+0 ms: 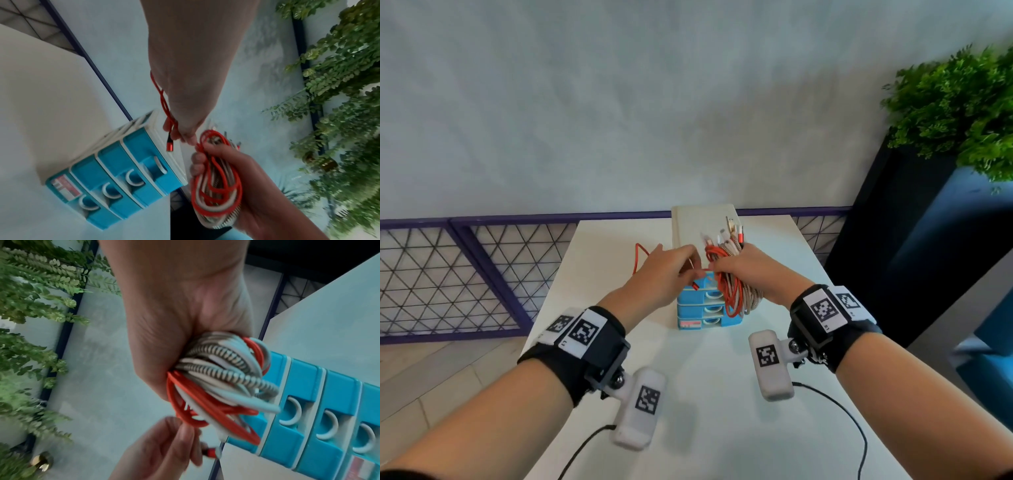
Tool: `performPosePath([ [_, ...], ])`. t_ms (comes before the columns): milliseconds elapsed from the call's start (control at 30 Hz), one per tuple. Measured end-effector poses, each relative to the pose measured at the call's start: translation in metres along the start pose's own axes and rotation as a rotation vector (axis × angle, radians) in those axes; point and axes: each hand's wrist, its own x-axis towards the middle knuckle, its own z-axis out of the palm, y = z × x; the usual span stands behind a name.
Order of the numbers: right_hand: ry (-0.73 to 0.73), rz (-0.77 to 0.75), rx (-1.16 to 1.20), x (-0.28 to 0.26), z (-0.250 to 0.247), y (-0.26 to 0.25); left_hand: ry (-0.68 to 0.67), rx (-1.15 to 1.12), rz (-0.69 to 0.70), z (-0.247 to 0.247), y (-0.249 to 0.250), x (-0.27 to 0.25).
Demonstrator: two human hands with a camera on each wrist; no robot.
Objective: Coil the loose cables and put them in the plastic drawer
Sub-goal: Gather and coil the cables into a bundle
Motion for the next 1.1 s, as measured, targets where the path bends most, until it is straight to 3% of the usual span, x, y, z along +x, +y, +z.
performPosePath([
  [100, 0.055, 0.035, -0.018, 0.002, -0.006, 0.004, -0.099, 0.051, -0.055, -0.004, -0.018, -0.001],
  [267, 0.126, 0.083, -0.058, 0.003, -0.016, 0.015, -0.261, 0.036, -0.27, -0.012, -0.041, -0.01],
  [433, 0.105, 0.061, -0.054, 0.005, -0.012, 0.021, -0.392, -0.053, -0.335, -0.013, -0.043, -0.017],
  [600, 0.133, 0.01, -0.049, 0.012, -0.003, 0.025, -0.27, -0.492, -0.408, -0.012, -0.036, -0.019],
  [800, 0.093, -0.065, 0.144, 0.016, 0.014, 0.027, -0.286, -0.608, -0.421, -0.008, -0.012, -0.017],
  [1033, -0.073, -0.067, 0.253, 0.011, 0.026, 0.023, -0.253, -0.512, -0.324, 0.001, 0.009, -0.017],
  [1100, -0.018, -0.049, 0.213, 0.013, 0.027, 0.023, -0.271, -0.487, -0.317, 0.002, 0.01, -0.018],
])
